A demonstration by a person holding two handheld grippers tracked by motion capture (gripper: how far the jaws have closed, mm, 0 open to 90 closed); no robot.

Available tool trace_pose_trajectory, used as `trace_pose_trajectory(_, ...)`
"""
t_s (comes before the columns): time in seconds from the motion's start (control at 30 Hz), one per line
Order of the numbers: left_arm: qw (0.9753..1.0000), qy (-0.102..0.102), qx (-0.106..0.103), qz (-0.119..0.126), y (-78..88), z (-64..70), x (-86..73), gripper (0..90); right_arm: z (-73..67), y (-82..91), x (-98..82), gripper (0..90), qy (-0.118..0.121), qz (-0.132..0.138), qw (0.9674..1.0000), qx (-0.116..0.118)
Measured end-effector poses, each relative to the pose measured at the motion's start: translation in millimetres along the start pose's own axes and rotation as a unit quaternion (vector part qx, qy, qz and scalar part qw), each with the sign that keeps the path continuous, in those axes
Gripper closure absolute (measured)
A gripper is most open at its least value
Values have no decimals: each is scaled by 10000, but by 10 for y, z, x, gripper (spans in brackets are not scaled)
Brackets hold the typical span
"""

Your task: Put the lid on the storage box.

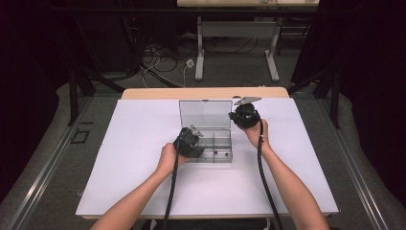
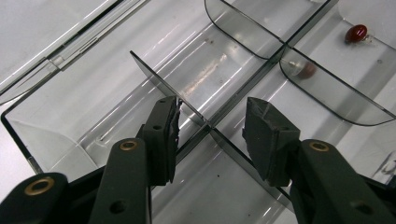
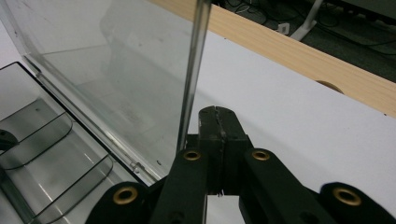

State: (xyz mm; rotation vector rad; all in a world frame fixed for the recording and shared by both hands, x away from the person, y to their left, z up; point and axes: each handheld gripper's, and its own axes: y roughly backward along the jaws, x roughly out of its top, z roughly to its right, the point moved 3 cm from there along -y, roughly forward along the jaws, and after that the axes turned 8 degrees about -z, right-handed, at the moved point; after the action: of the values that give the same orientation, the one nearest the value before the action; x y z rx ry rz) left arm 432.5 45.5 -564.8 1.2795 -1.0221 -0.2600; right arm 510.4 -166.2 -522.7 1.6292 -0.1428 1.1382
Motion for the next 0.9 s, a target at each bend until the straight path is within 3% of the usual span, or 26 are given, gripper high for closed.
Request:
trace_pose_trajectory(0.1, 9999, 81, -68, 104, 10, -22, 8, 520, -23, -2, 9, 900, 60, 20, 10000, 39)
trace_pose_trajectory(0.2, 9993, 255, 28, 276, 108, -81, 46, 378, -39, -7, 9, 900, 51, 4, 10000, 25)
trace_pose_trajectory(0.3, 9967, 425, 341, 602, 321, -139, 79, 269, -38, -4, 7, 900, 2, 20, 10000, 69)
trace_pose_trajectory(0.37, 9924, 585, 688, 836, 484, -192, 89, 254, -38, 1, 6, 900, -16, 30, 10000, 69)
trace_pose_trajectory(0.43, 9882, 735, 864, 1028, 625, -249, 88, 252, -39, 9, 8, 900, -9, 26, 10000, 41)
trace_pose_trajectory(0.53, 9788, 996, 1169, 1358, 755, -379, 81, 254, -42, 17, 12, 900, 4, 70, 10000, 56)
trace_pose_trajectory(0.6, 9741, 1091, 1216, 1560, 791, -480, 73, 280, -52, 29, 15, 900, -13, 84, 9999, 78)
trace_pose_trajectory(0.67, 9711, 1193, 1165, 1706, 803, -559, 75, 389, -51, 44, 14, 900, 50, 89, 9999, 79)
trace_pose_trajectory(0.73, 9705, 1076, 999, 1912, 808, -609, 91, 492, -60, 58, 16, 900, 26, 86, 9999, 68)
trace_pose_trajectory(0.9, 9704, 935, 933, 2022, 794, -600, 106, 676, -78, 91, -9, 899, 91, 61, 9999, 59)
